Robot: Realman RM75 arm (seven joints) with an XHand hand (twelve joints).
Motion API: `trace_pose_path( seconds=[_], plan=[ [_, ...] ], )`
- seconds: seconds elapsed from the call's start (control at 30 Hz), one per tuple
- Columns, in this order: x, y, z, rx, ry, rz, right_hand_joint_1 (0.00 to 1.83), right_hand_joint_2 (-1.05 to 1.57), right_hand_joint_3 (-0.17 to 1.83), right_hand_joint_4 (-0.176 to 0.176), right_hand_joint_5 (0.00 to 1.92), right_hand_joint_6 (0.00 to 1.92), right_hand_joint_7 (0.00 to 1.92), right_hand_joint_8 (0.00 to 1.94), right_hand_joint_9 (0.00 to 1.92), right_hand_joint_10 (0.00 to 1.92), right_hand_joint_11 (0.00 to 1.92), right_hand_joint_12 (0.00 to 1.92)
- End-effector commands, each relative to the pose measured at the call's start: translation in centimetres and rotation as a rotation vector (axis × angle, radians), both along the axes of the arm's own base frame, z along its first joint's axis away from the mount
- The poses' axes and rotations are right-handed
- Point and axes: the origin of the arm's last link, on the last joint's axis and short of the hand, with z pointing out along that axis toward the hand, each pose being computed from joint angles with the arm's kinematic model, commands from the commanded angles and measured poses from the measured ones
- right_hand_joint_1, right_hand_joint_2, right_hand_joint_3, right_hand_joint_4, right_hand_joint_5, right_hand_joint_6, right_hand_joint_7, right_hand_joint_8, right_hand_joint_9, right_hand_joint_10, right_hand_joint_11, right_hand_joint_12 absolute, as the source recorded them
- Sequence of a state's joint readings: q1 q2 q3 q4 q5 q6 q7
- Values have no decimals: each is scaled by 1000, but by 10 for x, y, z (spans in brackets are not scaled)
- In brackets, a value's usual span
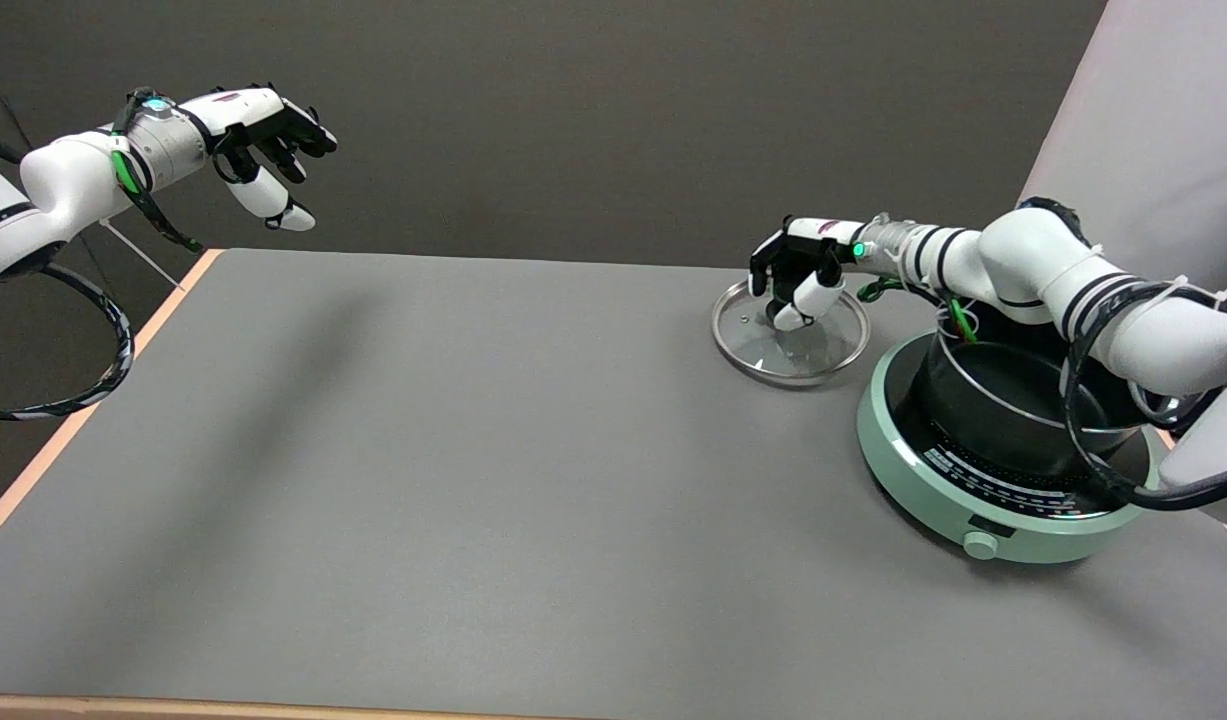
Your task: Place the pot lid onto the table.
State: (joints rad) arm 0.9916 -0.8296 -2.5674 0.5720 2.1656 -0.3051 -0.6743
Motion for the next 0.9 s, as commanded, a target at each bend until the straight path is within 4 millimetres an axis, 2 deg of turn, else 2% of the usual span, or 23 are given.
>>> trace_pose_path(
  seconds=[0.03,0.43,0.47,0.5,0.53,0.57,0.63,0.67,0.7,0.73,0.77,0.9],
  plan=[
    [3,4,12,-13,39,1,1497,866,594,176,692,1143,868,1276,798,1544,730,1921],
    [-4,8,10,4,48,-20,1496,871,588,176,688,1142,865,1276,793,1550,711,1921],
    [-4,8,9,8,51,-21,1486,888,559,176,691,1129,859,1273,792,1546,707,1921],
    [-5,8,9,15,62,-24,1350,938,482,176,681,1132,857,1314,791,1510,706,1921],
    [-5,8,8,24,71,-26,1363,963,428,176,687,1079,852,1293,778,1462,692,1921],
    [-5,8,6,34,83,-29,1483,986,371,176,704,1025,828,1241,777,1509,677,1921],
    [-5,8,4,54,110,-36,1480,1056,239,176,705,927,807,1221,762,1508,638,1921],
    [-4,8,3,65,125,-39,1616,914,484,176,698,897,820,872,754,1490,614,1921],
    [-4,7,3,71,132,-41,1339,828,775,176,698,854,825,773,740,1281,590,1921],
    [-4,7,2,73,135,-41,1248,798,853,176,704,799,833,693,740,1174,541,1921],
    [-4,7,2,75,136,-41,1237,789,857,176,709,764,839,643,743,1127,505,1921],
    [-1,6,2,75,133,-36,1183,769,881,176,719,684,851,523,748,1033,272,1921]
  ],
)
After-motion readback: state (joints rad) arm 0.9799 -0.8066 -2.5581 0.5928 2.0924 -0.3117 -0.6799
